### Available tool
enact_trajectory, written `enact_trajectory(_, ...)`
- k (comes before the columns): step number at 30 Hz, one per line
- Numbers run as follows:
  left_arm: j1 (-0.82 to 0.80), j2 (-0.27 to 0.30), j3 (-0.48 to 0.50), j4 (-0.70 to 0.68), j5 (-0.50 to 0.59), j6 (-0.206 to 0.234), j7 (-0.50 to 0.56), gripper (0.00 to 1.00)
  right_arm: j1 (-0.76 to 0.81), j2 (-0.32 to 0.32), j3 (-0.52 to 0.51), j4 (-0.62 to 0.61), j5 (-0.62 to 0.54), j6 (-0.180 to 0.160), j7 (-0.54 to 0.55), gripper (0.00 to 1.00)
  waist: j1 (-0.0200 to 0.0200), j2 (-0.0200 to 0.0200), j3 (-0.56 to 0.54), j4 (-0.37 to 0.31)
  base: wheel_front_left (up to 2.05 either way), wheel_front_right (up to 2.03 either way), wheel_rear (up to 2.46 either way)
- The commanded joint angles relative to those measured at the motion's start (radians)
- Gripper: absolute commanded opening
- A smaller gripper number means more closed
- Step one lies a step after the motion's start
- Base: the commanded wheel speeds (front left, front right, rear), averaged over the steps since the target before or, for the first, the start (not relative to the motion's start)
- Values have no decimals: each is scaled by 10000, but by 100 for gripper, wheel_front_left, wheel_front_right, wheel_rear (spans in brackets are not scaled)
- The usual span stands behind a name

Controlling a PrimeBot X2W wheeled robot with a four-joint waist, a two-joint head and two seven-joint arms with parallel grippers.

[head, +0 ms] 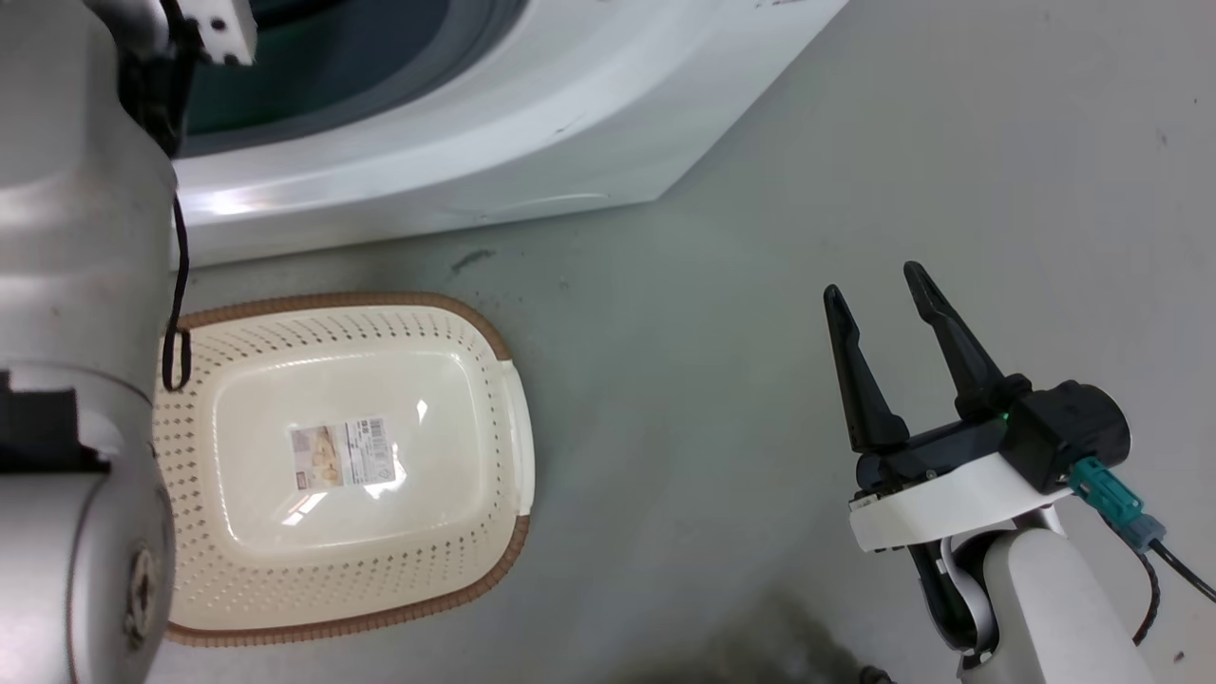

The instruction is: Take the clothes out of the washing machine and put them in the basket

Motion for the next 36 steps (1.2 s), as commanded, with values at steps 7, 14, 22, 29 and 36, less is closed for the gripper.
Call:
enact_trajectory(7, 1626, -176, -25, -549, -104, 151, -2633, 0, 167, 11, -181, 208, -115, -7, -63, 100, -1, 0, -1319, 347, 0, 0, 0)
enact_trajectory(14, 4036, -245, 185, -3329, -101, 568, -2823, 0, 756, 8, -375, 334, -254, -7, 18, 100, -1, 0, -2624, 639, 0, 0, 0)
enact_trajectory(22, 6606, -649, 750, -5925, -321, 735, -2824, 0, 1502, 10, -573, 199, -292, -5, 303, 100, -1, 0, -4005, 1068, 0, 0, 0)
enact_trajectory(29, 8537, -1131, 900, -8115, -265, 632, -2824, 0, 2099, 10, -783, -25, -314, -5, 550, 100, -1, 0, -4967, 1577, 0, 0, 0)
enact_trajectory(36, 10562, -1540, 682, -10454, -182, 729, -2825, 0, 2555, 11, -874, -261, -293, -7, 786, 100, -1, 0, -5612, 2120, 0, 0, 0)
